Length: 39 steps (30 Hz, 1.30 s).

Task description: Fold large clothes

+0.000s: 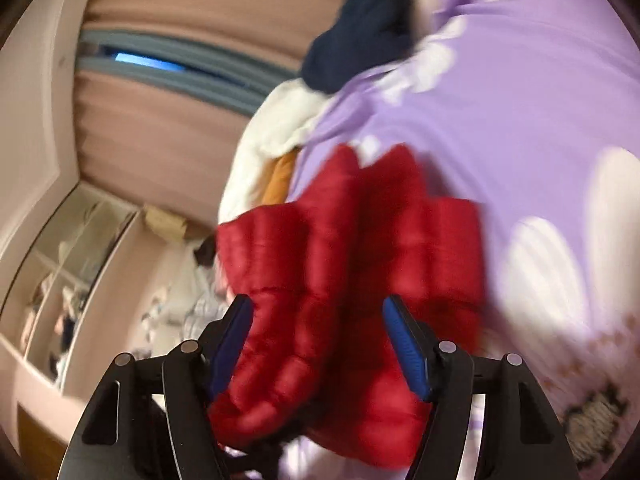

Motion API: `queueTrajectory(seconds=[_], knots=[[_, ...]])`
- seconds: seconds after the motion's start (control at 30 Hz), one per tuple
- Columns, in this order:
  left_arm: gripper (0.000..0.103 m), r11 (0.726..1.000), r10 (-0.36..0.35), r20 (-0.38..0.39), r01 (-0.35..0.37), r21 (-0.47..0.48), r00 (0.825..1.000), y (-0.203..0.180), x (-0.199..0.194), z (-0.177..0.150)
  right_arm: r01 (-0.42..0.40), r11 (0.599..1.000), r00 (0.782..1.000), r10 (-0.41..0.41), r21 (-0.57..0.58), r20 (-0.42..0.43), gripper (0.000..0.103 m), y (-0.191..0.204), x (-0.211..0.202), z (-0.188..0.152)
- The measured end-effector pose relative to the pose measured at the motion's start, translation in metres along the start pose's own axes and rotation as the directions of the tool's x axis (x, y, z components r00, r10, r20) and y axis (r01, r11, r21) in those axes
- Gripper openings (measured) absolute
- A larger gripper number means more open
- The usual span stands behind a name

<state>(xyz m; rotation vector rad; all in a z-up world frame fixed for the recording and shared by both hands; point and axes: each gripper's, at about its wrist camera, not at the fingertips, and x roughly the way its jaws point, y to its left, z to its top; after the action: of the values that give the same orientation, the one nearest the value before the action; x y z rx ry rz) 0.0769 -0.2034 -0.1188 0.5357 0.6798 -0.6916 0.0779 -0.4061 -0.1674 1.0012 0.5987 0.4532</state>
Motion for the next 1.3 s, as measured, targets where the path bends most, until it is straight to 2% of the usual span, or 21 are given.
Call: queueTrajectory(seconds=[0.17, 0.23, 0.27, 0.3, 0.33, 0.43, 0.5, 0.57, 0.63, 0.7, 0.83, 0.87, 0.9, 0.97, 1.07, 1.13, 1.17, 1.23, 1.3], knots=[[0.049, 1.000, 0.009, -0.005, -0.009, 0.001, 1.000, -0.005, -0.001, 0.002, 0.034, 0.994, 0.998, -0.039, -0.101, -0.055, 0.068, 0.026, 0.027, 0.010], [0.052, 1.000, 0.001, -0.009, -0.001, -0.006, 1.000, -0.006, -0.001, 0.003, 0.089, 0.983, 0.993, -0.100, -0.162, -0.064, 0.031, 0.033, 0.044, 0.017], [0.053, 1.000, -0.007, -0.012, 0.006, -0.012, 1.000, -0.006, -0.001, 0.004, 0.121, 0.974, 0.989, -0.135, -0.191, -0.063, 0.029, 0.037, 0.047, 0.015], [0.053, 1.000, -0.012, -0.013, 0.012, -0.018, 1.000, -0.006, -0.002, 0.005, 0.148, 0.965, 0.985, -0.163, -0.215, -0.054, 0.021, 0.041, 0.049, 0.018], [0.053, 1.000, -0.017, -0.015, 0.017, -0.024, 1.000, -0.007, -0.004, 0.005, 0.167, 0.957, 0.983, -0.181, -0.236, -0.039, 0.017, 0.041, 0.051, 0.019], [0.053, 0.992, -0.092, -0.009, 0.091, -0.087, 0.996, -0.001, -0.021, 0.010, 0.191, 0.953, 0.981, -0.193, -0.237, 0.015, 0.014, 0.039, 0.043, 0.019], [0.053, 0.967, -0.198, 0.033, 0.201, -0.157, 0.980, 0.009, -0.045, 0.014, 0.179, 0.964, 0.984, -0.172, -0.197, 0.052, 0.014, 0.029, 0.038, 0.023], [0.057, 0.944, -0.256, 0.085, 0.268, -0.195, 0.963, 0.020, -0.065, 0.017, 0.176, 0.972, 0.983, -0.166, -0.157, 0.077, 0.014, 0.019, 0.036, 0.027], [0.057, 0.921, -0.283, 0.134, 0.308, -0.238, 0.950, 0.034, -0.078, 0.019, 0.179, 0.979, 0.981, -0.170, -0.102, 0.090, 0.014, 0.003, 0.031, 0.024], [0.055, 0.912, -0.247, 0.165, 0.286, -0.293, 0.955, 0.052, -0.079, 0.024, 0.211, 0.975, 0.975, -0.204, -0.073, 0.093, 0.014, -0.009, 0.028, 0.018], [0.053, 0.885, -0.202, 0.135, 0.240, -0.399, 0.970, 0.080, -0.053, 0.034, 0.256, 0.964, 0.964, -0.250, -0.067, 0.091, 0.014, -0.023, 0.030, 0.011], [0.049, 0.883, -0.183, 0.119, 0.217, -0.417, 0.976, 0.085, -0.042, 0.038, 0.260, 0.964, 0.963, -0.254, -0.064, 0.088, 0.014, -0.025, 0.032, 0.011], [0.042, 0.879, -0.175, 0.107, 0.204, -0.431, 0.979, 0.091, -0.037, 0.040, 0.261, 0.963, 0.963, -0.256, -0.064, 0.083, 0.014, -0.025, 0.034, 0.010], [0.035, 0.861, -0.182, 0.088, 0.202, -0.467, 0.979, 0.101, -0.021, 0.048, 0.276, 0.958, 0.959, -0.270, -0.081, 0.083, 0.014, -0.026, 0.036, 0.010], [0.035, 0.865, -0.152, 0.075, 0.169, -0.472, 0.986, 0.103, -0.001, 0.062, 0.293, 0.951, 0.954, -0.285, -0.098, 0.089, 0.014, -0.026, 0.035, 0.008], [0.035, 0.871, -0.153, 0.027, 0.148, -0.468, 0.988, 0.105, 0.021, 0.067, 0.292, 0.952, 0.955, -0.285, -0.090, 0.087, 0.016, -0.027, 0.034, 0.009], [0.035, 0.873, -0.158, -0.023, 0.129, -0.471, 0.987, 0.106, 0.035, 0.069, 0.303, 0.948, 0.951, -0.295, -0.095, 0.089, 0.017, -0.025, 0.032, 0.009], [0.035, 0.881, -0.155, -0.092, 0.096, -0.463, 0.984, 0.106, 0.052, 0.069, 0.349, 0.928, 0.935, -0.334, -0.134, 0.123, 0.018, -0.013, 0.024, 0.007], [0.035, 0.879, -0.163, -0.096, 0.100, -0.466, 0.982, 0.108, 0.054, 0.068, 0.402, 0.897, 0.910, -0.370, -0.184, 0.185, 0.018, 0.007, 0.012, 0.006]])
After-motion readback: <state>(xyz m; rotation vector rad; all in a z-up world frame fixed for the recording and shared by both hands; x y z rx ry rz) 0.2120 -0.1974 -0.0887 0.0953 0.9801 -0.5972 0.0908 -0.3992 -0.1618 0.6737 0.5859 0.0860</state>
